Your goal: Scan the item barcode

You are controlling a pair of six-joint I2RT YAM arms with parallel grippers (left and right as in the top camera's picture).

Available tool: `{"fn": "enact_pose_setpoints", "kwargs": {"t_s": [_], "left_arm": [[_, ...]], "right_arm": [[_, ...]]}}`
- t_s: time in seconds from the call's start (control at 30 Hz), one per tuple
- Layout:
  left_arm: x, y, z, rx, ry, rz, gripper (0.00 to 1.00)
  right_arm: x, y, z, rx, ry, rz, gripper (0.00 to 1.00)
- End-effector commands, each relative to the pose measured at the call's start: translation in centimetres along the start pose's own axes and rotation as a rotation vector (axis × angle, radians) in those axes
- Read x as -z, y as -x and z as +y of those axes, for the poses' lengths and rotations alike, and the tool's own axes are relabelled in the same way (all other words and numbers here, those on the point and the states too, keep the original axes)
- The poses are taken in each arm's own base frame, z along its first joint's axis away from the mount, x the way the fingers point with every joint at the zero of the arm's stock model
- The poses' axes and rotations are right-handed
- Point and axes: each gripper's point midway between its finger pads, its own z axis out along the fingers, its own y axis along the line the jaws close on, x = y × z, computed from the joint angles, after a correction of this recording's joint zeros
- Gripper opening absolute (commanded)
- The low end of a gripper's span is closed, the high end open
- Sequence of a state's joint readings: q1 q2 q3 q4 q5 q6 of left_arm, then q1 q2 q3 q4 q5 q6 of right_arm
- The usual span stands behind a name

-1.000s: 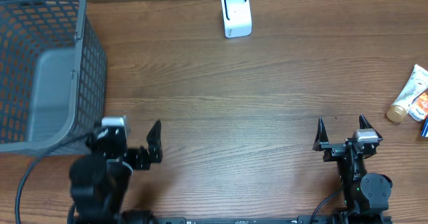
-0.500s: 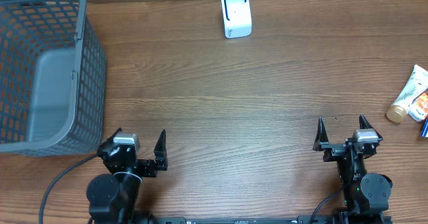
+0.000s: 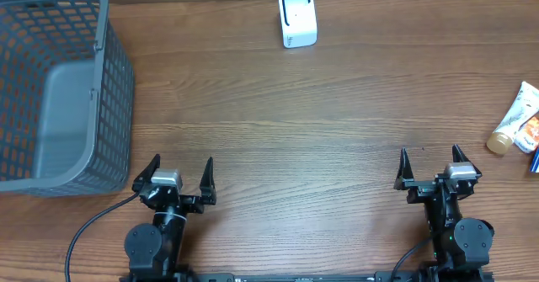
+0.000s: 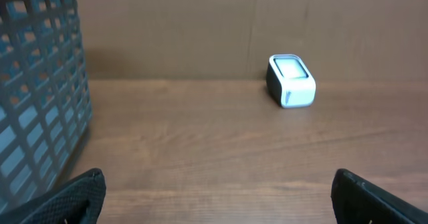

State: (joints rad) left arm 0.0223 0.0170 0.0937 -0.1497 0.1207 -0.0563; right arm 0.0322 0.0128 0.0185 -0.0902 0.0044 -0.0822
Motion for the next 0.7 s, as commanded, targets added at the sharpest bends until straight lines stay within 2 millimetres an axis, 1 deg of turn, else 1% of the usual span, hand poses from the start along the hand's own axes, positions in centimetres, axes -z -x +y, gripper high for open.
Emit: {"fn": "enact_pose_setpoints", "kwargs": {"t_s": [0.0, 0.13, 0.23, 0.37, 0.47, 0.67], "left_arm": [[-0.4, -0.5, 0.2, 0.027, -0.001, -0.03, 1.0], [-0.6, -1.4, 0.5, 0.027, 0.014, -0.029, 1.0], [-0.6, -1.6, 1.1, 0.027, 0.045, -0.025, 0.99], [-0.5, -1.9, 2.8, 0.031, 0.146, -0.013, 1.0], [-0.4, -1.9, 3.5, 0.014, 0.187, -0.012, 1.0], [-0.3, -1.9, 3.8, -0.02, 0.211, -0.012, 1.0]], "right_arm": [[0.0, -0.1, -0.2, 0.005, -0.007, -0.005, 1.0], [0.0, -0.1, -0.2, 0.005, -0.007, -0.005, 1.0], [0.0, -0.1, -0.2, 0.004, -0.007, -0.005, 1.0], [0.0, -0.1, -0.2, 0.005, -0.007, -0.005, 1.0], [0.0, -0.1, -0.2, 0.005, -0.007, -0.005, 1.0], [0.0, -0.1, -0.2, 0.005, -0.007, -0.005, 1.0]]}}
